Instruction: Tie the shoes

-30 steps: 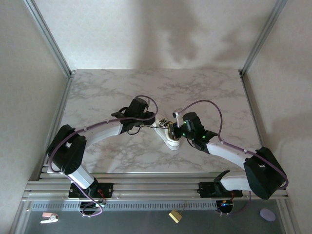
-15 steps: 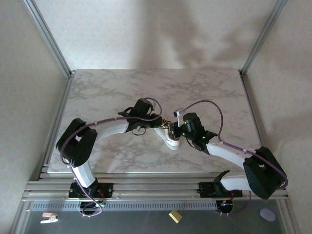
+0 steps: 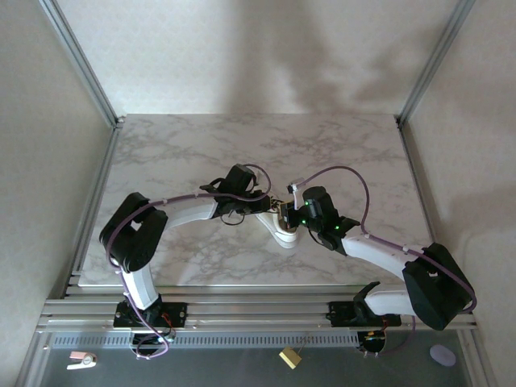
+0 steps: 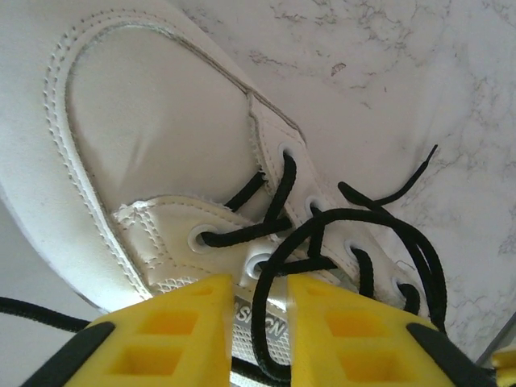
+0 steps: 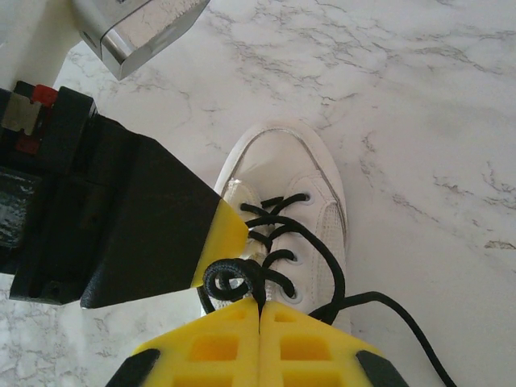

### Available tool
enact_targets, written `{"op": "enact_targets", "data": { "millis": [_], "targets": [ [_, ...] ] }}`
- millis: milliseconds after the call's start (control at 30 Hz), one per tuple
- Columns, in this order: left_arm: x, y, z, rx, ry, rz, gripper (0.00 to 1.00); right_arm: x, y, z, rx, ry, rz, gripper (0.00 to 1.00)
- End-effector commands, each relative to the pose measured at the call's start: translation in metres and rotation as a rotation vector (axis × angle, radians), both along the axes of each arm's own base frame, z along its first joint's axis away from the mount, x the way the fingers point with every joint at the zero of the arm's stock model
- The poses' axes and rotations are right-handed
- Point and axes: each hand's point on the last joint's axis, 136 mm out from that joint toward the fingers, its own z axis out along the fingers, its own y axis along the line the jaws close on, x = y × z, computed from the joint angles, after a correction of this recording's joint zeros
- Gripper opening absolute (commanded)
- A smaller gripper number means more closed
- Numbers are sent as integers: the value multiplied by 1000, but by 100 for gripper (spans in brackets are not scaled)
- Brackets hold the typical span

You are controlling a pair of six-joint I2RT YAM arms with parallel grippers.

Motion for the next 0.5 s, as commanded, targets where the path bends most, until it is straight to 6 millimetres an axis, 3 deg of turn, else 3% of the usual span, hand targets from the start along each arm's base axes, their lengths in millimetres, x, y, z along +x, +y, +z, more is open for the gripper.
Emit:
{"op": "enact_targets", "data": {
  "millis": [0,167,300,467],
  "targets": [
    [2,-10,12,-36,-13,-8,20,1,-4,3,5,-16,-20,0],
    [4,-7,28,-46,-61,1,9,2,-4,4,6,-18,-21,0],
    [3,-3,39,-52,-80,10,8,4,-4,7,7,-28,-26,0],
    [-7,1,40,-55,-64,17,8,7,-3,12,9,-42,-27,0]
  ]
}}
